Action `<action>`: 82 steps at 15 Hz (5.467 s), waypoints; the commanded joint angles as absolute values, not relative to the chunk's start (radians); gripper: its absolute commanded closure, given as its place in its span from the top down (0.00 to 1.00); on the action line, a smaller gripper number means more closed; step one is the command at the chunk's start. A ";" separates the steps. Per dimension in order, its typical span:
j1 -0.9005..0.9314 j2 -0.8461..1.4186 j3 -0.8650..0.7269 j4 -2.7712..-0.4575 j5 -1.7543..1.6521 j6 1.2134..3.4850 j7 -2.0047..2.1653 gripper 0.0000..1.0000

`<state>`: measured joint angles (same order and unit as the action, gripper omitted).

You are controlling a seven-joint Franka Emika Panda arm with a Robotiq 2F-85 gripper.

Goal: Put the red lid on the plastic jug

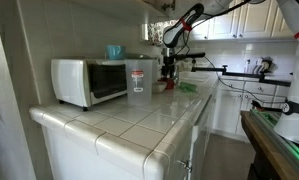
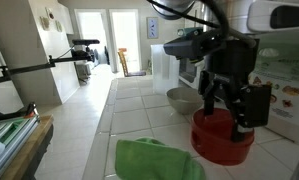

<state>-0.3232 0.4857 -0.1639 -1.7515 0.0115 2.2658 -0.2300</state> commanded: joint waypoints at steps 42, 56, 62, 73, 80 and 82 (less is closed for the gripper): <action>-0.193 0.062 -0.162 -1.996 -0.032 2.165 -0.020 0.08; -0.143 0.012 -0.147 -1.813 -0.008 1.899 0.000 0.08; -0.162 0.129 -0.163 -1.620 0.067 1.718 0.018 0.08; -0.169 0.197 -0.157 -1.524 0.092 1.753 0.068 0.08; -0.166 0.184 -0.156 -1.550 0.069 1.767 0.056 0.32; -0.166 0.184 -0.156 -1.552 0.069 1.767 0.056 0.32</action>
<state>-0.1615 0.1824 -0.1599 -1.5568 0.0692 1.7708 0.0560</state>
